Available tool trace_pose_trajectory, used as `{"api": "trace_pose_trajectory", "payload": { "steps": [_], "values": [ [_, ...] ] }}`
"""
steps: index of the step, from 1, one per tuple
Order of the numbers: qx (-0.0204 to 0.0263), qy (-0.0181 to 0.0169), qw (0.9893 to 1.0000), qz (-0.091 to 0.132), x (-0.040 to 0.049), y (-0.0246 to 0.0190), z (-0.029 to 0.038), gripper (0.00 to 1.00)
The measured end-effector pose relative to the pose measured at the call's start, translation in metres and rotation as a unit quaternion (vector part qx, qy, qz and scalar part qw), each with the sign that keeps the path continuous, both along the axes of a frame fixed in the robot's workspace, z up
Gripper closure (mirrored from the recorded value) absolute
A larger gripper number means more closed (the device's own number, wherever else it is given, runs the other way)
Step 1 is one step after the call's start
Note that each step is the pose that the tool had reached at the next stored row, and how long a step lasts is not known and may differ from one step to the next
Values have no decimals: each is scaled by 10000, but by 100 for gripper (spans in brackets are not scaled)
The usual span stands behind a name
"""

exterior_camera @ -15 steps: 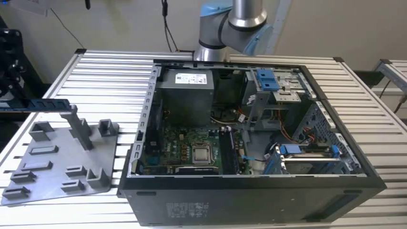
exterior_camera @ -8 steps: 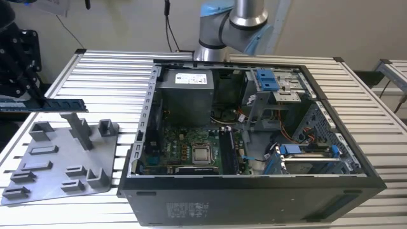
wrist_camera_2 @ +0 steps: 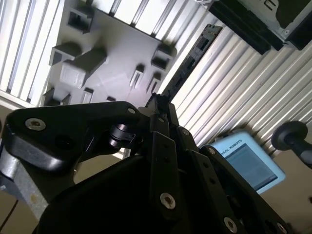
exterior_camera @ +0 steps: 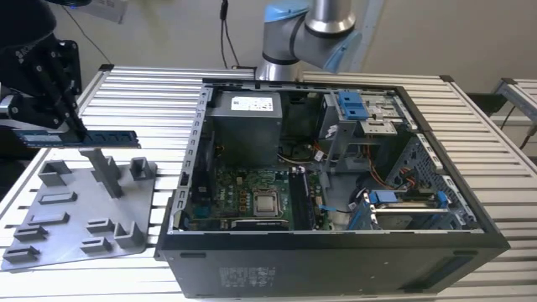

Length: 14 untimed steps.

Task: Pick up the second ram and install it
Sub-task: 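Pick up the second ram and move it above second insertion slot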

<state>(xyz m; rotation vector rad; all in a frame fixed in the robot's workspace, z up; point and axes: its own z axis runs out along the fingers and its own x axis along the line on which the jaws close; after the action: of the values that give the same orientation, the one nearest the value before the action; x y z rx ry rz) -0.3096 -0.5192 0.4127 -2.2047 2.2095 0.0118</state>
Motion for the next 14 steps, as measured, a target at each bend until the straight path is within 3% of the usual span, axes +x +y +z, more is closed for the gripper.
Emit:
{"api": "trace_pose_trajectory", "payload": {
  "steps": [14],
  "values": [
    [0,4,10000,0,497,0,0,86]
  ]
}}
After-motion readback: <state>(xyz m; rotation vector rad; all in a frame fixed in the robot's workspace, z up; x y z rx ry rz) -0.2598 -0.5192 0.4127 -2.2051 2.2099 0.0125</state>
